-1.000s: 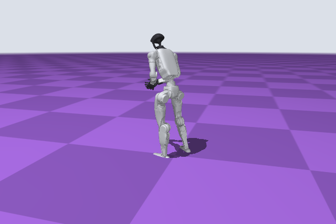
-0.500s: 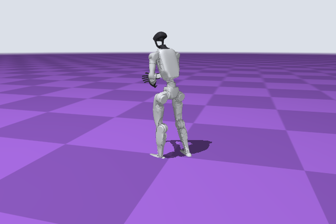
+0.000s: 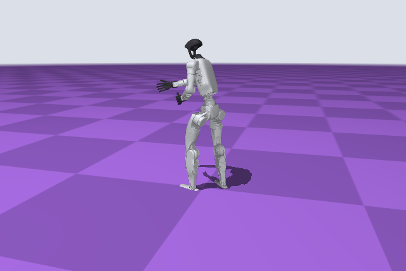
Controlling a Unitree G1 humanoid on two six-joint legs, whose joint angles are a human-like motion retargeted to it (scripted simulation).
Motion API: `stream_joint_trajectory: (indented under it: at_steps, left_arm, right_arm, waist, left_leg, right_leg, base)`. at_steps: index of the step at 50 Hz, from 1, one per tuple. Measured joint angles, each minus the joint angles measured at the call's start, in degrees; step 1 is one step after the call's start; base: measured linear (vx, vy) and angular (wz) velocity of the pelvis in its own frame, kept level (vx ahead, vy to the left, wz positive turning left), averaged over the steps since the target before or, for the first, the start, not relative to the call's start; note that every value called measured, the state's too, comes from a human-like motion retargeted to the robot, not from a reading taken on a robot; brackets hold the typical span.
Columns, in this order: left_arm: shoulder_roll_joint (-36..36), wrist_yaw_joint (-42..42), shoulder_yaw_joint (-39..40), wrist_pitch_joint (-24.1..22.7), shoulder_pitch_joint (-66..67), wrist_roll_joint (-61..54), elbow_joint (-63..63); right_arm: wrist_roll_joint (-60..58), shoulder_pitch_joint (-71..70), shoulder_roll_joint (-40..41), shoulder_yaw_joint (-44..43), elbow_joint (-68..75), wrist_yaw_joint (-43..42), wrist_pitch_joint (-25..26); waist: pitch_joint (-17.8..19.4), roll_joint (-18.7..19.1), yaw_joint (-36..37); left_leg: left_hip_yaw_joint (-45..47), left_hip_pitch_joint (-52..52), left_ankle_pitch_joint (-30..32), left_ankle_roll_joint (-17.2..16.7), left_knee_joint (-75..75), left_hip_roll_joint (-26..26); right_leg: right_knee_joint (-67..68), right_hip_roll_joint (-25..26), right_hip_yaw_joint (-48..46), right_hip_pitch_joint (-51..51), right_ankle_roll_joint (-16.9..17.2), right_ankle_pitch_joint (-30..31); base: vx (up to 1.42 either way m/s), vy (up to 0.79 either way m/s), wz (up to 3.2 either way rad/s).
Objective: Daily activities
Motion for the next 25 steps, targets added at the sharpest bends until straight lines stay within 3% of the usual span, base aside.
stream_joint_trajectory:
  at_steps: [8, 20, 25]
  left_arm:
    - [-1.4, -0.7, -1.4, -0.8, 0.2, 5.9, -0.3]
    - [-0.8, -0.6, -2.1, -0.7, -5.3, 11.6, 0.2]
    - [-1.9, -0.4, -4.8, -0.9, -2.8, 15.3, 0.0]
  right_arm:
    - [2.8, 3.9, 1.5, -1.9, -0.7, 3.0, -1.3]
    - [5.2, 7.3, 0.7, -2.9, -4.9, 6.7, -1.3]
    - [4.7, 11.7, 1.5, -2.3, -8.2, 7.2, -1.9]
  waist:
    - [-2.9, 0.1, -0.8]
    - [-2.4, 2.2, -1.4]
    - [-3.8, 2.6, -3.1]
  left_leg:
    - [-1.9, 4.1, 11.6, 0.0, -19.9, -4.2]
    - [-2.5, 1.1, 10.8, -0.5, -19.5, -4.8]
    - [-4.0, 0.4, 13.2, -0.3, -21.2, -5.9]
  right_leg:
    - [8.4, -5.1, -0.3, -8.4, 0.3, -3.0]
    - [6.8, -4.7, 1.2, -11.0, 0.1, -2.1]
    - [10.9, -6.9, -0.3, -13.4, 0.0, -3.0]
  base:
    - [0.00, 0.05, 0.26]
    - [0.01, 0.01, -0.02]
    - [0.00, 0.00, 0.00]
